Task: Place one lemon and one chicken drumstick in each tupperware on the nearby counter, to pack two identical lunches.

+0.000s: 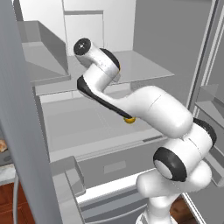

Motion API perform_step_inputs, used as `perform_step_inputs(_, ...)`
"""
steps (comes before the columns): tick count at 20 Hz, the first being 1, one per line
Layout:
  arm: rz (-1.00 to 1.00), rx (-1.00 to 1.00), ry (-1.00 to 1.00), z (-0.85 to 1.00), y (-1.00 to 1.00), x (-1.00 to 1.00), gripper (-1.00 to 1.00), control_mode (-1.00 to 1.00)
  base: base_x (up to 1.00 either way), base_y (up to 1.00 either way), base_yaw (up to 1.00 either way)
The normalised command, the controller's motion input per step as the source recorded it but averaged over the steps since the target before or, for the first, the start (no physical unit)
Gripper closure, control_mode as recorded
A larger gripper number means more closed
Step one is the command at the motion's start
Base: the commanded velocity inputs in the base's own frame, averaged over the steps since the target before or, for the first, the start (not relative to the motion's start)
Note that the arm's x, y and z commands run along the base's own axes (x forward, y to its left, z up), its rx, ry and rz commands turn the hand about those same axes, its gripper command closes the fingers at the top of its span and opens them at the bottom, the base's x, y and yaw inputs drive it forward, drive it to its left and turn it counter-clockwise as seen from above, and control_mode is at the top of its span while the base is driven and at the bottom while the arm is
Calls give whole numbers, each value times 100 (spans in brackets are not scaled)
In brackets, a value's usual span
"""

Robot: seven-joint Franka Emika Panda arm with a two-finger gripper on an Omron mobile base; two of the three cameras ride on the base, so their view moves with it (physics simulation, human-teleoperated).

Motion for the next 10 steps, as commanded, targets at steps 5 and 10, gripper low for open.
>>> perform_step_inputs(5, 30, 16, -9, -16, -40, -72, 100, -100, 0, 0, 0)
perform_step_inputs(10, 49, 14, -19, -12, -29, -91, 100, -100, 0, 0, 0)
